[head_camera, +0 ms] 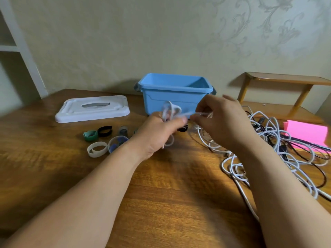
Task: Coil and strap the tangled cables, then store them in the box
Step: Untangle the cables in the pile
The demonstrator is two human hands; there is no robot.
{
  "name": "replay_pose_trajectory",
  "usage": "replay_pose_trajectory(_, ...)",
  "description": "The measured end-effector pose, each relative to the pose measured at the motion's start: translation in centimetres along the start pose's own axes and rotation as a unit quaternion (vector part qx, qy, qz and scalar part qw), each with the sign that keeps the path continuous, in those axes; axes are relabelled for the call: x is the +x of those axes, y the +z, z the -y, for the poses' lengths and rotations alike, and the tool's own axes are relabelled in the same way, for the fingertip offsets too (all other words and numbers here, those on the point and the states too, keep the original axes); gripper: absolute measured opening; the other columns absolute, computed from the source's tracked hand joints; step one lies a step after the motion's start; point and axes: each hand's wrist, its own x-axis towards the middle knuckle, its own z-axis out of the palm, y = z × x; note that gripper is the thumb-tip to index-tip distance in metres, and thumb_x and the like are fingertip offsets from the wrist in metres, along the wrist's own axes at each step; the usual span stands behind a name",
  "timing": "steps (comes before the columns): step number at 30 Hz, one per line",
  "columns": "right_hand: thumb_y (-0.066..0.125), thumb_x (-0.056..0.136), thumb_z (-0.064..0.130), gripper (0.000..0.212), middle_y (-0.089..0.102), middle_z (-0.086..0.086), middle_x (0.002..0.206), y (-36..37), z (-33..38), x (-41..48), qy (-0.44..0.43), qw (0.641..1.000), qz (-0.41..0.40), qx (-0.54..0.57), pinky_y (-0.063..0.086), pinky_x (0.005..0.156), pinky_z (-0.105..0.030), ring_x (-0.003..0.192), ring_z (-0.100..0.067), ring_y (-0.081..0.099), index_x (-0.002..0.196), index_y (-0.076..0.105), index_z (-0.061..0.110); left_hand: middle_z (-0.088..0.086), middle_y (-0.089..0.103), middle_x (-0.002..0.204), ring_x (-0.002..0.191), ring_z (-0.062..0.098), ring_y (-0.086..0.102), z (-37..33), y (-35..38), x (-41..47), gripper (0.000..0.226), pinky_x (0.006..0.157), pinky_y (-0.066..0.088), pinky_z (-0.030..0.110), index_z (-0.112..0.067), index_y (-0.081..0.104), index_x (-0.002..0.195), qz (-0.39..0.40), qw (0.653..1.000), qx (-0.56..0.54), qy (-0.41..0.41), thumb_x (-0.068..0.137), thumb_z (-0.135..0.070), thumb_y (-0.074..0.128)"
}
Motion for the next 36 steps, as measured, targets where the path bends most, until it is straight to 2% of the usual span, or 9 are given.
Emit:
replay_pose_trajectory(3, 0.076, 0.095, 0.038, 0.015, 0.075, 0.012, 0.098, 0.0, -0.7, 0.0, 0.016, 0.999, -0.031, 0.005, 0.045, 0.1, -0.042, 0.091, -0.016, 0.061, 0.102, 0.075, 0.025, 0.0, 0.045, 0.057, 0.06, 0.02, 0.057, -0.2, -0.9, 0.8, 0.042, 0.074, 0.056, 0.038, -0.024, 0.061, 0.065, -0.089, 0.979, -0.181, -0.009, 0.107, -0.025, 0.061)
replay_pose_trajectory(6, 0.068, 0.102, 0.036, 0.013, 0.075, 0.011, 0.091, 0.6, 0.1, 0.0, 0.014, 0.999, -0.021, 0.037, 0.05, 0.084, -0.038, 0.086, -0.019, 0.067, 0.106, 0.078, 0.028, 0.003, 0.041, 0.058, 0.053, 0.02, 0.051, -0.3, -0.8, 1.1, 0.049, 0.061, 0.056, 0.032, -0.021, 0.052, 0.062, -0.096, 0.964, -0.244, -0.038, 0.108, -0.034, 0.06)
replay_pose_trajectory(8, 0.068, 0.102, 0.036, 0.015, 0.075, 0.011, 0.088, 1.1, 1.4, 0.0, 0.04, 0.997, 0.009, 0.07, 0.051, 0.075, -0.036, 0.083, -0.018, 0.069, 0.115, 0.073, 0.03, 0.002, 0.047, 0.059, 0.056, 0.019, 0.056, 0.0, -0.1, 1.1, 0.043, 0.071, 0.055, 0.037, -0.02, 0.058, 0.066, -0.094, 0.966, -0.236, -0.04, 0.102, -0.042, 0.068)
replay_pose_trajectory(12, 0.067, 0.101, 0.037, 0.011, 0.076, 0.009, 0.089, 2.3, 3.4, -0.7, 0.015, 0.996, 0.021, 0.085, 0.054, 0.069, -0.041, 0.081, -0.023, 0.071, 0.107, 0.063, 0.029, 0.009, 0.079, 0.096, 0.095, 0.029, 0.076, 0.1, 0.9, 0.7, 0.035, 0.093, 0.056, 0.048, -0.017, 0.077, 0.104, -0.061, 0.971, -0.232, -0.006, 0.091, -0.049, 0.075)
replay_pose_trajectory(15, 0.067, 0.099, 0.039, 0.011, 0.077, 0.008, 0.09, 2.7, 4.0, -1.1, -0.014, 0.996, 0.031, 0.082, 0.056, 0.069, -0.042, 0.083, -0.023, 0.072, 0.104, 0.065, 0.03, 0.017, 0.076, 0.121, 0.12, 0.041, 0.071, 0.1, 1.2, 0.6, 0.047, 0.108, 0.055, 0.057, -0.006, 0.072, 0.111, -0.042, 0.967, -0.253, -0.004, 0.099, -0.051, 0.067)
replay_pose_trajectory(19, 0.071, 0.096, 0.044, 0.021, 0.074, 0.007, 0.09, 2.7, 3.9, -1.2, -0.003, 0.995, 0.062, 0.073, 0.055, 0.069, -0.043, 0.083, -0.025, 0.068, 0.1, 0.059, 0.028, 0.006, 0.072, 0.085, 0.084, 0.024, 0.073, -0.2, 0.9, 0.8, 0.042, 0.075, 0.06, 0.04, -0.018, 0.066, 0.082, -0.111, 0.945, -0.304, -0.044, 0.107, -0.049, 0.055)
replay_pose_trajectory(25, 0.071, 0.097, 0.042, 0.017, 0.069, 0.006, 0.079, 1.4, 1.9, -0.8, 0.009, 0.994, 0.107, 0.009, 0.052, 0.065, -0.04, 0.076, -0.023, 0.063, 0.093, 0.064, 0.027, -0.002, 0.041, 0.062, 0.053, 0.015, 0.051, -0.6, -1.0, 1.7, 0.041, 0.064, 0.059, 0.032, -0.019, 0.054, 0.083, -0.167, 0.881, -0.438, -0.058, 0.109, -0.051, 0.05)
replay_pose_trajectory(30, 0.071, 0.089, 0.023, 0.015, 0.074, 0.008, 0.088, 1.1, 0.4, -0.5, 0.024, 0.994, 0.064, -0.08, 0.044, 0.091, -0.04, 0.091, -0.023, 0.066, 0.101, 0.074, 0.031, -0.003, 0.031, 0.061, 0.05, 0.012, 0.024, -0.1, -2.4, 1.7, 0.04, 0.047, 0.02, 0.028, -0.019, 0.056, 0.084, -0.138, 0.947, -0.287, -0.041, 0.106, -0.053, 0.058)
replay_pose_trajectory(36, 0.073, 0.087, 0.021, 0.022, 0.079, 0.005, 0.095, 0.6, 0.5, -0.2, 0.043, 0.996, -0.019, -0.082, 0.035, 0.099, -0.038, 0.098, -0.025, 0.066, 0.107, 0.077, 0.03, 0.007, 0.073, 0.096, 0.072, 0.019, 0.061, 0.3, -0.5, 0.5, 0.032, 0.057, 0.044, 0.021, -0.021, 0.072, 0.102, 0.042, 0.997, -0.051, -0.038, 0.098, -0.052, 0.066)
